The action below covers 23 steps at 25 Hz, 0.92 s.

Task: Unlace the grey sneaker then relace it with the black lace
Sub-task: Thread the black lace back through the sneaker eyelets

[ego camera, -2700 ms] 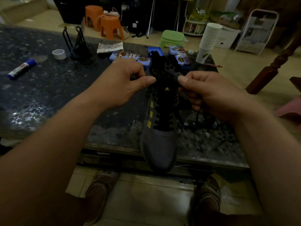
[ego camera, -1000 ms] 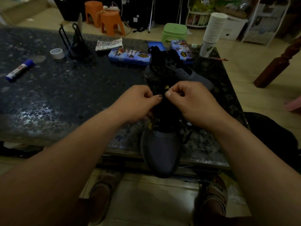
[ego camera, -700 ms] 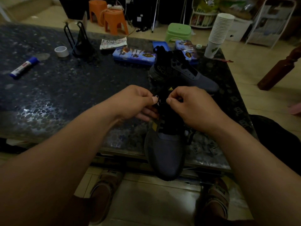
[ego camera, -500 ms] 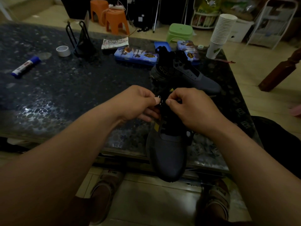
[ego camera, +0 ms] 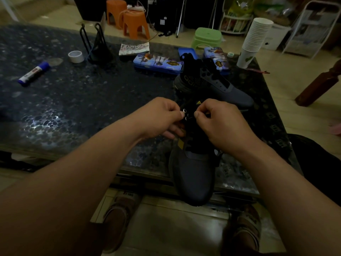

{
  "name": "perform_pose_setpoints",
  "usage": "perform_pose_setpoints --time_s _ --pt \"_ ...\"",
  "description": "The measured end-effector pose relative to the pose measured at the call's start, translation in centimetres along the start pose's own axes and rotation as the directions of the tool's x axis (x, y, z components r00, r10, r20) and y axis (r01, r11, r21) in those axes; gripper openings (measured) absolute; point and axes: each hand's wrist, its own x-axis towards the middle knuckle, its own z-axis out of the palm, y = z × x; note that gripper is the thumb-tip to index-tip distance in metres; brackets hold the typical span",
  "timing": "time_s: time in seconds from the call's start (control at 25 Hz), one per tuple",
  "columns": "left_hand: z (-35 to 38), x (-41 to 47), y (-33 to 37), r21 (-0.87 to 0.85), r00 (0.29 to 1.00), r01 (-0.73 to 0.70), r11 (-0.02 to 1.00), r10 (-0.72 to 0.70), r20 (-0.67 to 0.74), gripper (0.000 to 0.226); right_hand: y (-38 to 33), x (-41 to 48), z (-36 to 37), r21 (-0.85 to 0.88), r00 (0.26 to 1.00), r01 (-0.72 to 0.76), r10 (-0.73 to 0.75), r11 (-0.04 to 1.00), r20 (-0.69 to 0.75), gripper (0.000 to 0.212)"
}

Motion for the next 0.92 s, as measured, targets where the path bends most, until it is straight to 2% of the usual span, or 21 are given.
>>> perform_pose_setpoints --time_s 0.24,0.4,0.56,0.72,0.76,0.8,0.84,0.88,0.92 --pt "0.2 -0.2 0.0 -0.033 1.000 0.003 0.999 -0.003 -0.002 0.020 -0.3 0.0 0.5 -0.027 0.999 0.027 -0.028 0.999 -0.039 0.014" --pt "0.1 -0.2 0.0 -0.001 1.000 -0.025 1.000 0.025 0.013 0.022 -0.8 -0.4 1.0 -0.106 0.995 0.083 -0.087 0.991 -0.039 0.011" --pt "-0.2 -0.5 -0.2 0.040 0.989 -0.040 0.998 0.034 0.144 0.020 -0.5 -0.3 0.7 -0.059 0.998 0.048 -0.050 0.997 -0.025 0.013" --pt "-0.2 -0.4 -1.0 0.015 0.985 -0.074 0.997 0.071 0.159 0.011 -0.6 -0.3 -0.1 0.023 0.999 0.027 -0.027 0.999 0.039 0.012" --pt "-0.4 -0.4 -1.1 -0.047 0.988 -0.057 0.997 0.063 0.140 0.012 -0.5 -0.3 -0.7 0.083 0.999 -0.004 0.000 0.997 0.051 0.011" --pt "-0.8 -0.3 -1.2 -0.188 0.995 -0.022 0.982 0.040 0.088 0.015 -0.4 -0.2 -1.4 0.181 0.997 -0.060 0.049 0.982 0.065 0.012" --pt "-1.4 -0.4 -1.0 -0.415 1.000 0.005 0.910 0.003 0.019 0.018 -0.1 -0.2 -2.3 0.313 0.990 -0.136 0.116 0.940 0.081 0.013" --pt "-2.4 -0.4 -0.9 -0.677 0.999 0.000 0.736 -0.028 -0.030 0.019 0.1 -0.1 -3.0 0.451 0.979 -0.203 0.179 0.869 0.096 0.014" --pt "-3.3 -0.4 -0.7 -0.858 0.998 -0.022 0.513 -0.040 -0.049 0.019 0.5 -0.1 -3.5 0.566 0.968 -0.245 0.235 0.787 0.093 0.015"
